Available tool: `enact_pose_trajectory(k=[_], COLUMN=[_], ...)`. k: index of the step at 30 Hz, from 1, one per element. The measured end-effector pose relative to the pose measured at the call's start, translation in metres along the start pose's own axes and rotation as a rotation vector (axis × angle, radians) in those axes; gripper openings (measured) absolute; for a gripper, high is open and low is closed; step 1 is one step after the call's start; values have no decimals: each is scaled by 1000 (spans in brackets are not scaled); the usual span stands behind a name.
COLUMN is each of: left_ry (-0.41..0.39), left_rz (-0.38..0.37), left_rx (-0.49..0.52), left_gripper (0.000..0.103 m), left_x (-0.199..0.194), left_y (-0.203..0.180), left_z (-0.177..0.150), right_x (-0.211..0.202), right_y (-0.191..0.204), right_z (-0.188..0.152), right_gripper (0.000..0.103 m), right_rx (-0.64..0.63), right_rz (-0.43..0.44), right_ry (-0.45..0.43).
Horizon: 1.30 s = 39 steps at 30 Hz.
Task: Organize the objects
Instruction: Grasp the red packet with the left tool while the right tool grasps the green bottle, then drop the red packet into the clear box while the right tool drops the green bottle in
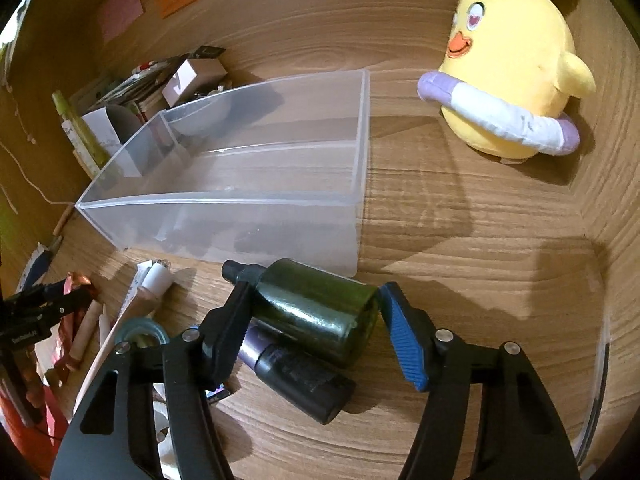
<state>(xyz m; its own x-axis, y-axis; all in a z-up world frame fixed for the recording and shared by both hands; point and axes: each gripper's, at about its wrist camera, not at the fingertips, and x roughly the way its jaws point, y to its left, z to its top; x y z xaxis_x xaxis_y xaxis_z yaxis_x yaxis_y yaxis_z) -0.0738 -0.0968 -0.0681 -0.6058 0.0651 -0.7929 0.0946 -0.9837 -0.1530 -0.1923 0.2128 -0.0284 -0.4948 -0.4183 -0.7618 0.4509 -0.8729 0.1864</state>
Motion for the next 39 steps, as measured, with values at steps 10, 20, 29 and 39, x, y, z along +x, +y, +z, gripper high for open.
enact_pose_trajectory(k=[10,20,29,39], left_ry=[-57,-223,-304,-273], left_rz=[-5,-58,-125,-156], left_rx=[-22,-24,36,55], left_gripper=[57,57,57,57], left_x=[-17,-62,-81,-50], left_y=[4,-12,-41,-66], left_z=[2,38,89,152], right_x=[-33,-82,-87,-65], right_y=[-2,11,30,39], right_z=[-14,-7,28,72], right_gripper=[62,62,62,62], right_rx=[9,-12,-46,-61], right_rz=[-5,44,50,55], right_ry=[-67,-213,-284,-278])
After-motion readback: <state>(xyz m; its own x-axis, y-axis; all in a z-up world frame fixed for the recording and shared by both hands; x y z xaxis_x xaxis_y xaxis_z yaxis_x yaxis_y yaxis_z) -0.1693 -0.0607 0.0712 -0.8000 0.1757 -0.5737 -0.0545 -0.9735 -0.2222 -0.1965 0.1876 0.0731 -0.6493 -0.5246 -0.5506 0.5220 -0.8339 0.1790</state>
